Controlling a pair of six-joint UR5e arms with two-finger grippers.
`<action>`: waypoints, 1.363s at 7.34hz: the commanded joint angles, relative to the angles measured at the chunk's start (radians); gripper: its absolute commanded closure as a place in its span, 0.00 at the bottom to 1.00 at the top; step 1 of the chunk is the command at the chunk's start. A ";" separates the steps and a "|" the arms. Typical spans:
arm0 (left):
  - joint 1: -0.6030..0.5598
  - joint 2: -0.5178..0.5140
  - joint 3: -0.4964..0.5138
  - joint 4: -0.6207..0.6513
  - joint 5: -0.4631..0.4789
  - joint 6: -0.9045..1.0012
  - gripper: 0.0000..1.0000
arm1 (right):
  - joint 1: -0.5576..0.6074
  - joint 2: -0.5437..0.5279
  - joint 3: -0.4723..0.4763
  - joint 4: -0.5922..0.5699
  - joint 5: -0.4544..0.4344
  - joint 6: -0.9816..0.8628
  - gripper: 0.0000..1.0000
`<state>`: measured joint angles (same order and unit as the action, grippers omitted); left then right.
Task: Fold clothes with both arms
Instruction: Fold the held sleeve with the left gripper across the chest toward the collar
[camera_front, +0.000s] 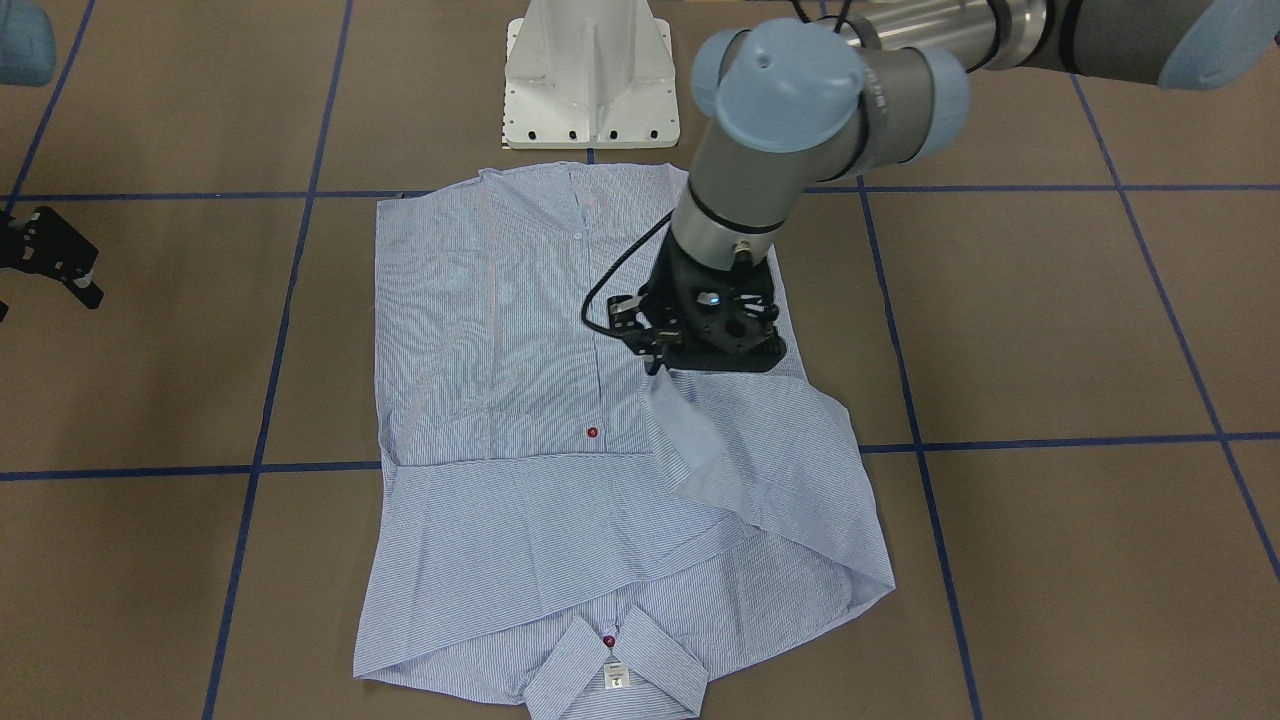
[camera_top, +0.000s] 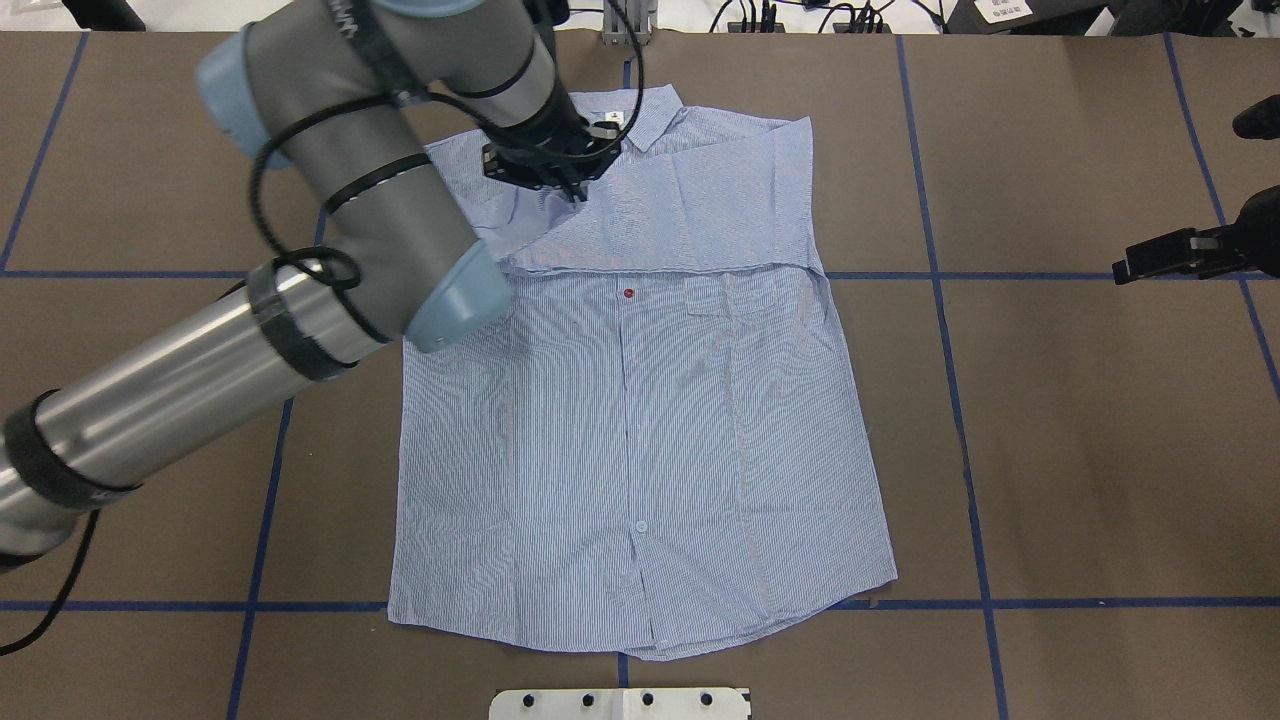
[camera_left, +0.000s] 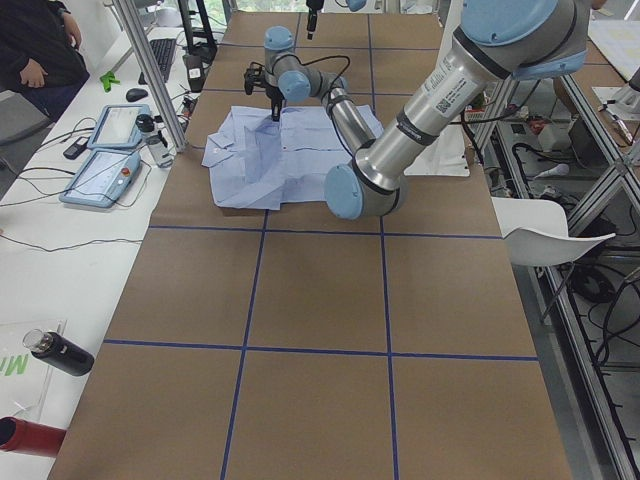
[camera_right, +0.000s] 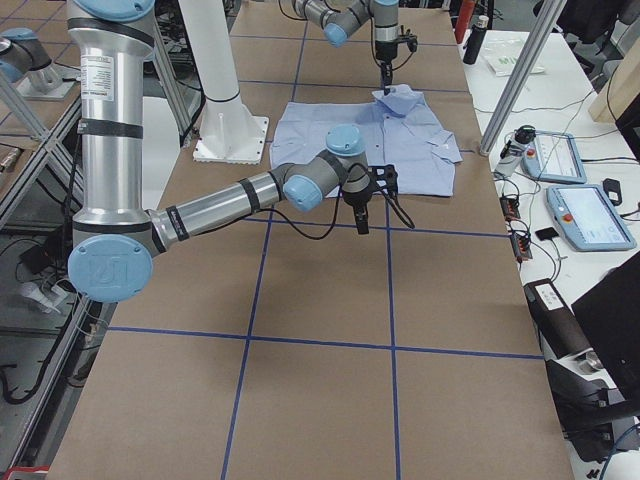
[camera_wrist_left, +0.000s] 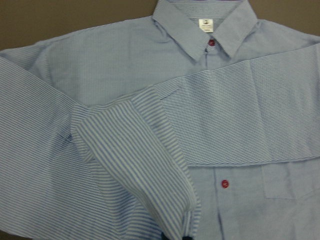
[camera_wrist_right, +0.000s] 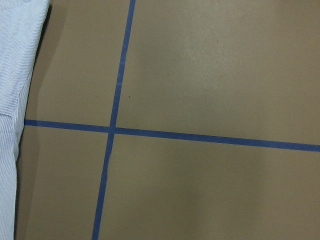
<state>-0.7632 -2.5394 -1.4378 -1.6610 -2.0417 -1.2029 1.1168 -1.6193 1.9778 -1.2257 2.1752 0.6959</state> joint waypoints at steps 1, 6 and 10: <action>0.054 -0.191 0.253 -0.006 0.060 -0.104 1.00 | 0.000 -0.001 0.000 0.000 0.000 0.001 0.00; 0.090 -0.249 0.364 -0.195 0.095 -0.331 0.00 | 0.000 -0.001 0.000 0.000 0.000 0.001 0.00; 0.122 -0.277 0.338 -0.191 0.083 -0.348 0.00 | -0.002 0.013 -0.002 0.000 -0.003 0.004 0.00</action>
<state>-0.6454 -2.8215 -1.0843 -1.8574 -1.9540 -1.5574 1.1162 -1.6153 1.9776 -1.2256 2.1745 0.6978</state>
